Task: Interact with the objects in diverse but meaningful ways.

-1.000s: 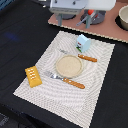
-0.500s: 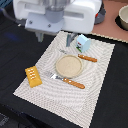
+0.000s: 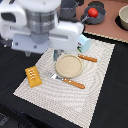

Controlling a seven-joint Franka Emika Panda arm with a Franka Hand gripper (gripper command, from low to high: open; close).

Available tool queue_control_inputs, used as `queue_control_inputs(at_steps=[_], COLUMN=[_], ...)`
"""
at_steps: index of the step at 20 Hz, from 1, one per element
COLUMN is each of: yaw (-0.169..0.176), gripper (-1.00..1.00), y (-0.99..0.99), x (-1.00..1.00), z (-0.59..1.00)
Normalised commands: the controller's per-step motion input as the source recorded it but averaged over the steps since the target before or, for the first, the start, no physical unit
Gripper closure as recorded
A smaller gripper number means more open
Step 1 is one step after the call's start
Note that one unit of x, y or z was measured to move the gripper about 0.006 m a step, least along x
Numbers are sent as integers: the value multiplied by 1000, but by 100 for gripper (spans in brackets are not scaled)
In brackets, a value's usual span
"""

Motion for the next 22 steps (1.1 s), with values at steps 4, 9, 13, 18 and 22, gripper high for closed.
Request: queue_control_inputs(at_steps=[4, 9, 13, 18, 22], yaw=[107, 83, 74, 4, -48], gripper=[-100, -100, -100, -100, -100], y=[-59, 0, 0, 0, 114], x=[-856, -899, -677, -106, 104], z=[-589, -410, -324, -95, -1])
